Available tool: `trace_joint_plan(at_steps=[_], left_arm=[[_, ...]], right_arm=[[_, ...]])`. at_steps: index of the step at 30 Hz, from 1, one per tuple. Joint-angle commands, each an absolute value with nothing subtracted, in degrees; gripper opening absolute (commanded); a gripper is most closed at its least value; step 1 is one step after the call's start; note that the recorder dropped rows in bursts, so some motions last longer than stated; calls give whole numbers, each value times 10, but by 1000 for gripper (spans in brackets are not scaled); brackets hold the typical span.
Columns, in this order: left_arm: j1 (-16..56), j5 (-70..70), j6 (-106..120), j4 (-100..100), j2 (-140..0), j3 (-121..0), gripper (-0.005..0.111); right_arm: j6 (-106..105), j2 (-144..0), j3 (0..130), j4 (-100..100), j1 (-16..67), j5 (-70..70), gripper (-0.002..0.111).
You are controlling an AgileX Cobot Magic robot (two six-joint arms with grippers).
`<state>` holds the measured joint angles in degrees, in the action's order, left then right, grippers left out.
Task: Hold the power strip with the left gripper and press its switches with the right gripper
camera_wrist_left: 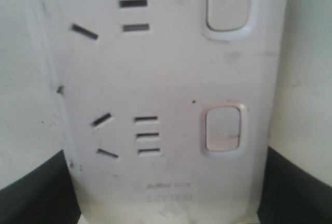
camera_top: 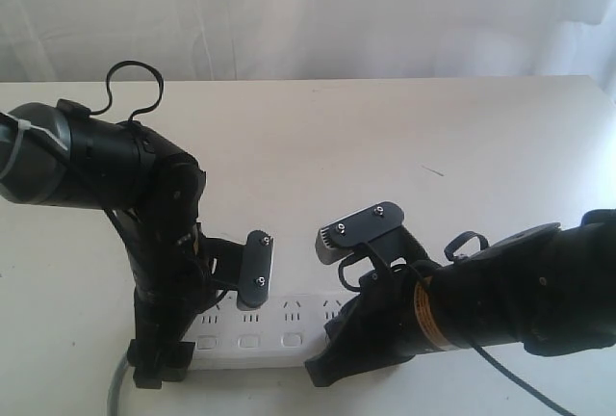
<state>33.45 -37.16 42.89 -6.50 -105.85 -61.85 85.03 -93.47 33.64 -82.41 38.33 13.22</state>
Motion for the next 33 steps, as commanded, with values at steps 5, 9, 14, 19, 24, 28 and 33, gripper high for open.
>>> trace_joint_plan(at_steps=[5,9,14,19,24,28,33], left_arm=[[339,-396,422,-44,-1076,-608,0],[339,-395,422,-45,-1076,-608,0],[339,-393,422,-45,-1076,-608,0],[339,-392,422,-45,-1076,-608,0],[339,-394,422,-45,-1076,-608,0],[339,-393,422,-45,-1076,-608,0],[339,-392,422,-45,-1076,-608,0]], right_arm=[[851,-962,334,-832,383,128,0],[851,-998,334,-833,383,128,0],[852,-965,335,-833,383,155,0],[852,-871,335,-833,383,144,0],[863,-820,326,-833,383,78,0],[891,-819,308,-833,383,36,0],[903,-820,283,-832,383,32,0]])
